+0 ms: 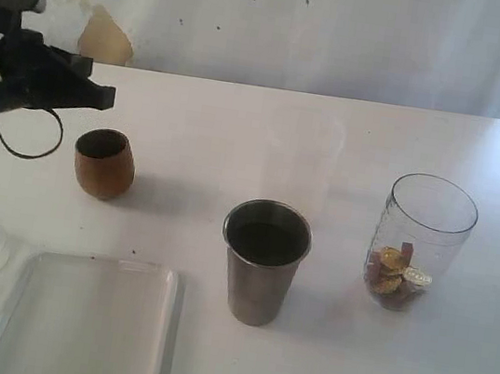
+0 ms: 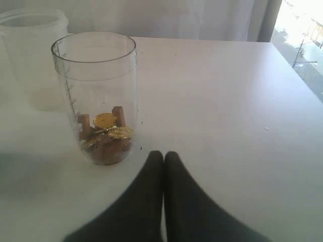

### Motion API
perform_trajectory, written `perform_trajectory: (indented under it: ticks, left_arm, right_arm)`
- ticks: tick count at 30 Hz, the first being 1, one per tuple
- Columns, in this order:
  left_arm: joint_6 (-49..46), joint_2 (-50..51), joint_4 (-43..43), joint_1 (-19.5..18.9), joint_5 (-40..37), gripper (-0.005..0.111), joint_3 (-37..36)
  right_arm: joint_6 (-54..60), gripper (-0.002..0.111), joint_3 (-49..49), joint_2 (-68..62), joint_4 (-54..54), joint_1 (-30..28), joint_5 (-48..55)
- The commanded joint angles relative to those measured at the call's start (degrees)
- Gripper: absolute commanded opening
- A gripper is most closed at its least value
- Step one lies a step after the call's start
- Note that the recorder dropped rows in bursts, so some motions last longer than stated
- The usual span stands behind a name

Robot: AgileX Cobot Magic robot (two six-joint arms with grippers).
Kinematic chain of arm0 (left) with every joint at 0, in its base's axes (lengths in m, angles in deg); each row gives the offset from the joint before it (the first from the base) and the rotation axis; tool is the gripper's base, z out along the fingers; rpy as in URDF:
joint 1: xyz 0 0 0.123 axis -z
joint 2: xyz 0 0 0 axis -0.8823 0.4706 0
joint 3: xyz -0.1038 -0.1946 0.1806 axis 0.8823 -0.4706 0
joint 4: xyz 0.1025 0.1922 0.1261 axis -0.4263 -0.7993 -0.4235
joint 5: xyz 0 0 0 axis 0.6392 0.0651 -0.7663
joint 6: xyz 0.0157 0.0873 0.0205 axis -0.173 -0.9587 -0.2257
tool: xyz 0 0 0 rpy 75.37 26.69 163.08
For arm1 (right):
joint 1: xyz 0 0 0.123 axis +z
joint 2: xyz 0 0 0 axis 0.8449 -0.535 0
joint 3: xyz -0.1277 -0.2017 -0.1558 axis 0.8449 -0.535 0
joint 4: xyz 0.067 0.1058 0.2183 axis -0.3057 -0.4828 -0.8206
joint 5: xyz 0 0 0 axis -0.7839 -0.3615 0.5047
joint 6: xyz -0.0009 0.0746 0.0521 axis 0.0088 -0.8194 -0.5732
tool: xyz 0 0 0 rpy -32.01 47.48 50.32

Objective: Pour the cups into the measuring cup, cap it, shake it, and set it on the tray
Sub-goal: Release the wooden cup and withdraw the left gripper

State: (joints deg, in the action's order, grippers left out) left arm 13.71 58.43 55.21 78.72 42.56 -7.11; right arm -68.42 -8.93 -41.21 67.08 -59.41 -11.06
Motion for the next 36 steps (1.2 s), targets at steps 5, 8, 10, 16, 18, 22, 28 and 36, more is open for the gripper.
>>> perform_trajectory:
  ticks: [5,8,10,16,18,22,28,36]
  left_arm:
    - [-0.6,-12.4,0.8,-0.5,-17.1,0.0,0.4]
    - [-0.4,-14.9,0.8,-2.2,-26.8,0.0,2.8]
    - [-0.6,-16.7,-0.3,-3.1,-32.0,0.0,4.5]
    - [-0.5,-25.3,-2.0,-3.4,-35.7,0.0,6.3]
    - [-0.3,-28.8,-1.6,-3.4,-36.3,0.0,6.3]
    - [-0.4,-38.1,-1.6,-3.4,-38.6,0.0,6.3]
    - [-0.3,-55.5,-1.6,-3.4,-35.7,0.0,0.8]
    - [-0.3,-73.3,2.2,-3.4,-38.2,0.0,-6.9]
  right_arm:
    - [-0.3,0.0,-0.3,0.3,0.4,0.1,0.0]
    - [-0.3,0.0,-0.3,0.3,0.4,0.1,0.0]
    - [-0.3,0.0,-0.3,0.3,0.4,0.1,0.0]
    - [-0.3,0.0,-0.3,0.3,0.4,0.1,0.0]
    - [-0.3,0.0,-0.3,0.3,0.4,0.1,0.0]
    - [-0.3,0.0,-0.3,0.3,0.4,0.1,0.0]
    - [-0.3,0.0,-0.3,0.3,0.4,0.1,0.0]
    - [-0.3,0.0,-0.3,0.3,0.4,0.1,0.0]
